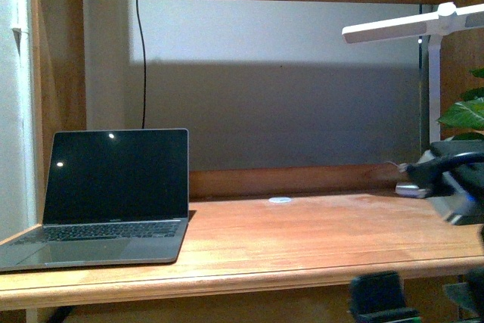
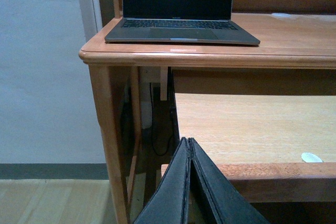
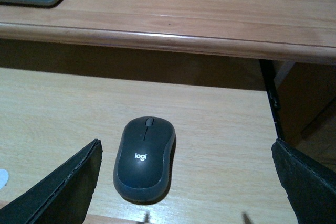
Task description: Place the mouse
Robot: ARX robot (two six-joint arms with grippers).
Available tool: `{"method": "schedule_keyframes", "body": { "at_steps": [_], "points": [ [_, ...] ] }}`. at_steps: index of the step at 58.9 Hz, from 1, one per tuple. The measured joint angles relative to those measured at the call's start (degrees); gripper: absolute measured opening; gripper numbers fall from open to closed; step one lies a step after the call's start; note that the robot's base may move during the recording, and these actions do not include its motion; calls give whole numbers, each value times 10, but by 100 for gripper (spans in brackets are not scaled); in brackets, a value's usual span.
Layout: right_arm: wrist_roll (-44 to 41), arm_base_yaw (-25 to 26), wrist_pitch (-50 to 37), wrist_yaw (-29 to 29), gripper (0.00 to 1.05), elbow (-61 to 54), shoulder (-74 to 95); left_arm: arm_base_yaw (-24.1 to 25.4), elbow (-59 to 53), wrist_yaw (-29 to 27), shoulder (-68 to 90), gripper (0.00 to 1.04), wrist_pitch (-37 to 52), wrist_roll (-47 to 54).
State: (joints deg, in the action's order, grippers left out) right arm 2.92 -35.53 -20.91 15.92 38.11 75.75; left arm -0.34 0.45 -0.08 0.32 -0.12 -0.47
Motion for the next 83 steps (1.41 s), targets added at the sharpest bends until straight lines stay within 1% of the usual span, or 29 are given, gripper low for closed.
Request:
{"method": "schedule_keyframes", "body": {
  "at_steps": [18, 33, 36, 40, 42, 46, 53, 59, 69, 83],
  "points": [
    [-10, -31, -5, 32, 97, 48, 99, 0, 0, 0, 0, 4, 0, 0],
    [-13, -59, -7, 46, 97, 68, 152, 0, 0, 0, 0, 44, 0, 0],
    [-13, -60, -7, 50, 97, 71, 160, 0, 0, 0, 0, 51, 0, 0],
    [-16, -60, -6, 63, 97, 79, 178, 0, 0, 0, 0, 65, 0, 0],
    [-16, -60, -3, 70, 97, 83, 185, 0, 0, 0, 0, 69, 0, 0],
    [-17, -58, 5, 86, 97, 94, 200, 0, 0, 0, 0, 79, 0, 0],
    [-16, -55, 18, 97, 97, 113, 222, 0, 0, 0, 0, 98, 0, 0],
    [-14, -55, 26, 104, 97, 127, 238, 0, 0, 0, 0, 96, 0, 0],
    [-10, -53, 42, 117, 97, 147, 259, 0, 0, 0, 0, 97, 0, 1],
    [3, -43, 63, 118, 97, 160, 277, 0, 0, 0, 0, 97, 0, 0]
  ]
}}
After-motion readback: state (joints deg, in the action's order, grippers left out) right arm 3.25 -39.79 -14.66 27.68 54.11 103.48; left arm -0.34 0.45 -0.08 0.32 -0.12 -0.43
